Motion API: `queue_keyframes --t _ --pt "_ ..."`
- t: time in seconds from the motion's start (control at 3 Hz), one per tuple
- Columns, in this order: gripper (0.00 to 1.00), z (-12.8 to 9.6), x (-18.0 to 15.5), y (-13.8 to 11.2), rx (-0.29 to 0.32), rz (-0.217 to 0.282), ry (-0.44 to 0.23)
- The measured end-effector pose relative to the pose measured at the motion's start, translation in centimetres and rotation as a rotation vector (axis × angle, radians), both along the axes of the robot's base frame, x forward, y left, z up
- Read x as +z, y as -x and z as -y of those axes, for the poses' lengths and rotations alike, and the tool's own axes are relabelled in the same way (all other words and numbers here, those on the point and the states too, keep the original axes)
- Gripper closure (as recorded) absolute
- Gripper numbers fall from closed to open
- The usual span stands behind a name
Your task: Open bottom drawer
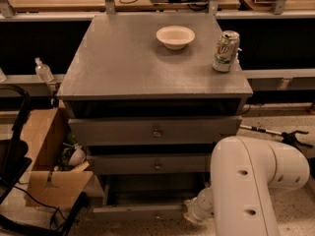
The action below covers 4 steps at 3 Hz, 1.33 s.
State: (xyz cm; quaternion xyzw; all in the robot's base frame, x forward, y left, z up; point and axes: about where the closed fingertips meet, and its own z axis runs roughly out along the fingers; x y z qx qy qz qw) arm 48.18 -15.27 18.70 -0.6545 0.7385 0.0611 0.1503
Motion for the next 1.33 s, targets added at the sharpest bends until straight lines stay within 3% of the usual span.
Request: queue_keyframes --t 1.33 --pt "1.0 0.0 -0.4 1.3 -0.009 -0.03 -0.007"
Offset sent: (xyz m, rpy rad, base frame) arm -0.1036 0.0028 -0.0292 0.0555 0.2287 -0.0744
